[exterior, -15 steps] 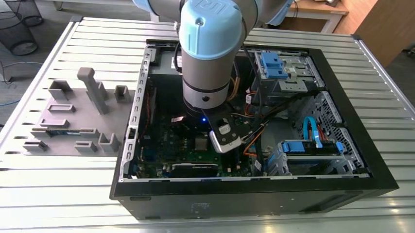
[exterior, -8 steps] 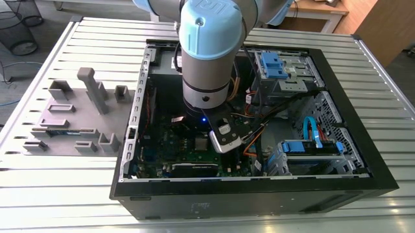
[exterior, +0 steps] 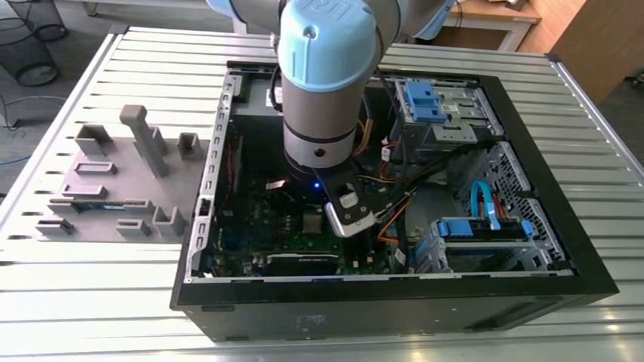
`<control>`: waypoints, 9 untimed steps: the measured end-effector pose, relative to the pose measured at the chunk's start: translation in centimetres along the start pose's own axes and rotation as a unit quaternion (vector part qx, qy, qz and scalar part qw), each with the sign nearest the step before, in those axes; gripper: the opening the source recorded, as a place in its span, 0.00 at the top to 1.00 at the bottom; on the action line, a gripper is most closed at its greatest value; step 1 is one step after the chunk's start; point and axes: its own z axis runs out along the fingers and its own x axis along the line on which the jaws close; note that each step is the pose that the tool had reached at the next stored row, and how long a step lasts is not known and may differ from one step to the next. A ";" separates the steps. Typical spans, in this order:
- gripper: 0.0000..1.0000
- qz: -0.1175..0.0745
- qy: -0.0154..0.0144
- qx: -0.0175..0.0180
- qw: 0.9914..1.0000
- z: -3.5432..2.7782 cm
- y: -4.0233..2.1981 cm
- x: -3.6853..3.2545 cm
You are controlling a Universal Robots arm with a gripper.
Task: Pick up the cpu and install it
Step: 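Place the cpu into insertion slot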
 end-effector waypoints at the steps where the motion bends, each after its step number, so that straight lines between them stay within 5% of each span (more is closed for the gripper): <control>1: 0.62 0.000 0.000 0.000 1.000 -0.14 -0.01 0.00; 9: 0.62 -0.001 0.000 0.000 1.000 -0.27 -0.01 0.13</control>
